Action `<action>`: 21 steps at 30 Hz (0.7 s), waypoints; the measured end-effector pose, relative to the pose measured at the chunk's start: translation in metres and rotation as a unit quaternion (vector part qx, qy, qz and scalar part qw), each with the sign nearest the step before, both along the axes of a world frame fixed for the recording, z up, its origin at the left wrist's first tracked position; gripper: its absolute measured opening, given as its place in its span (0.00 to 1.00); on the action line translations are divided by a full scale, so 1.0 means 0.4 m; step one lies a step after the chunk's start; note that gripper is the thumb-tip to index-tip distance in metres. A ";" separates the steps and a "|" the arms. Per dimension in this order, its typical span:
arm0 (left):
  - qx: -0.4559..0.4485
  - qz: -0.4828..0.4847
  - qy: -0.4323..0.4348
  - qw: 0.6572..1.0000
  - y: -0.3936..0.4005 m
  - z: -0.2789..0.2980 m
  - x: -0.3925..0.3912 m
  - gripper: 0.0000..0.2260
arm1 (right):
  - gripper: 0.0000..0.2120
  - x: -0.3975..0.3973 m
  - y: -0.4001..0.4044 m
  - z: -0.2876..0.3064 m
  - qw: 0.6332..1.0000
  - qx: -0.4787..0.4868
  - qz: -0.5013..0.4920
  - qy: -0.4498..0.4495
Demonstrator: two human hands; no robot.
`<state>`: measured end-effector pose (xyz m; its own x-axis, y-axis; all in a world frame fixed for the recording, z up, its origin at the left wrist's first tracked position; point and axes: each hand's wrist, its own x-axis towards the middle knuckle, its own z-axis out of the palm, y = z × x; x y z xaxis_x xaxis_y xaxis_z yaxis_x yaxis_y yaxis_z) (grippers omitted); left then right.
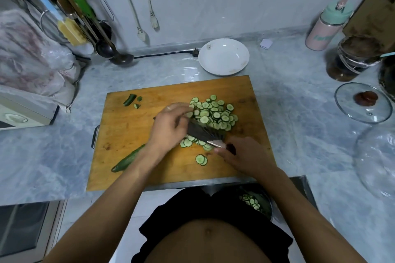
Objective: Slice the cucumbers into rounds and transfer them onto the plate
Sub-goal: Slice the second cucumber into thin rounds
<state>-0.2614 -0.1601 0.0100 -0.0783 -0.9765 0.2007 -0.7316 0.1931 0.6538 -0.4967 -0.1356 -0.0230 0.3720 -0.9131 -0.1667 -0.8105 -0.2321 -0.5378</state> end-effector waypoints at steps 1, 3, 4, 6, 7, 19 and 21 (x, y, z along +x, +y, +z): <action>-0.033 0.040 0.031 0.998 0.021 -0.002 0.005 0.15 | 0.25 -0.002 0.004 -0.003 0.999 0.022 -0.025 -0.028; -0.082 0.111 0.068 0.988 0.052 -0.015 0.014 0.14 | 0.26 -0.002 0.008 -0.005 0.995 0.036 -0.058 -0.068; -0.093 0.130 0.072 0.985 0.065 -0.023 0.017 0.13 | 0.26 -0.002 0.006 0.000 0.995 0.027 -0.060 -0.069; -0.101 0.120 0.052 0.986 0.083 -0.035 0.016 0.14 | 0.25 -0.004 -0.005 0.016 0.999 -0.018 -0.038 -0.026; -0.100 0.092 0.031 0.990 0.087 -0.040 0.013 0.15 | 0.24 -0.007 -0.011 0.026 0.999 -0.037 -0.020 -0.002; -0.050 0.239 0.139 0.960 0.167 -0.115 0.042 0.15 | 0.32 -0.002 0.065 0.018 0.978 0.100 -0.073 -0.169; 0.018 0.248 0.142 0.958 0.191 -0.153 0.038 0.18 | 0.27 0.013 0.074 0.034 0.941 0.202 -0.103 -0.252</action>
